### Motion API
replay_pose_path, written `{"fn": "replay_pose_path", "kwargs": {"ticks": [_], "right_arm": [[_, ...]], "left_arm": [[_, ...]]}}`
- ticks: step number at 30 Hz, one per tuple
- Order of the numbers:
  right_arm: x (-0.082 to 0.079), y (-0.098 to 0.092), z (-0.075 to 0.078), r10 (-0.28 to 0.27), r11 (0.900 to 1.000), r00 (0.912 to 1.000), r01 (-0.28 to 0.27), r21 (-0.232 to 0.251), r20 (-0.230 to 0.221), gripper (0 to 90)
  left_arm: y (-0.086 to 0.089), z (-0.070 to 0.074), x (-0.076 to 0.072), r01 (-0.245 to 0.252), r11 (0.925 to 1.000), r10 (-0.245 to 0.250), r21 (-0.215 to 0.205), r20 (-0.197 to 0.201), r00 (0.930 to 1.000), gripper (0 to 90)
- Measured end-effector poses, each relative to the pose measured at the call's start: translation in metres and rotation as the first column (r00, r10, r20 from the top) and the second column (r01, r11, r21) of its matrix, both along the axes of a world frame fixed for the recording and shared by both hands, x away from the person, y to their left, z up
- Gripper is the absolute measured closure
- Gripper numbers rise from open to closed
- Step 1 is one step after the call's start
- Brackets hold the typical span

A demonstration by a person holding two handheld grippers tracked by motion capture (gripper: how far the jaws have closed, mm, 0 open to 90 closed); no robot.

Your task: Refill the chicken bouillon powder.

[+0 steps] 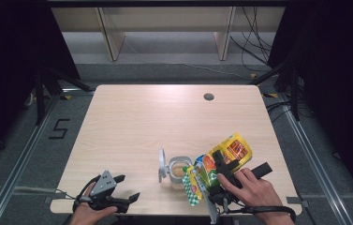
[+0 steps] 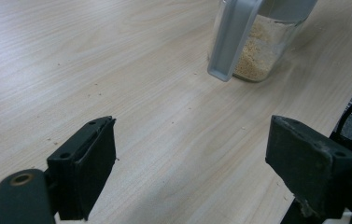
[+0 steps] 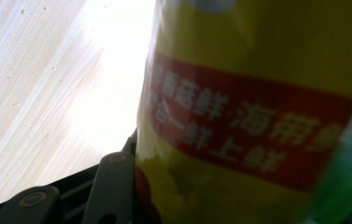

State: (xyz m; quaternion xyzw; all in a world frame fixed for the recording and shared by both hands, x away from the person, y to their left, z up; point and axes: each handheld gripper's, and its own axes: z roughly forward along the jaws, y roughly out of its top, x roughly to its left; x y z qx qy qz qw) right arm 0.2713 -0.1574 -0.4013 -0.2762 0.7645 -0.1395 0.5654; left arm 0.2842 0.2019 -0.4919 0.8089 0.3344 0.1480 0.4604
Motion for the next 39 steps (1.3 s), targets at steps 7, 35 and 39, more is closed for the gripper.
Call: {"fn": "replay_pose_path", "kwargs": {"ticks": [7, 35, 39], "right_arm": [[0.0013, -0.0019, 0.0017, 0.015, 1.0, 0.9998, -0.015, -0.012, 0.014, 58.2], [0.0008, 0.0003, -0.0024, 0.003, 1.0, 0.9999, -0.003, 0.001, -0.011, 58.3], [0.0017, 0.0021, -0.004, 0.024, 0.999, 0.9997, -0.024, -0.021, -0.005, 58.2]], "left_arm": [[-0.0004, 0.0001, -0.001, -0.01, 0.9999, 0.01, -0.007, -0.01, 0.9999, 15.4], [-0.001, 0.0002, -0.0013, -0.018, 0.9996, 0.018, -0.023, -0.012, 0.9998, 15.4], [0.0004, 0.0007, -0.0001, 0.002, 1.0, -0.002, -0.003, 0.006, 1.0, 15.4]]}}
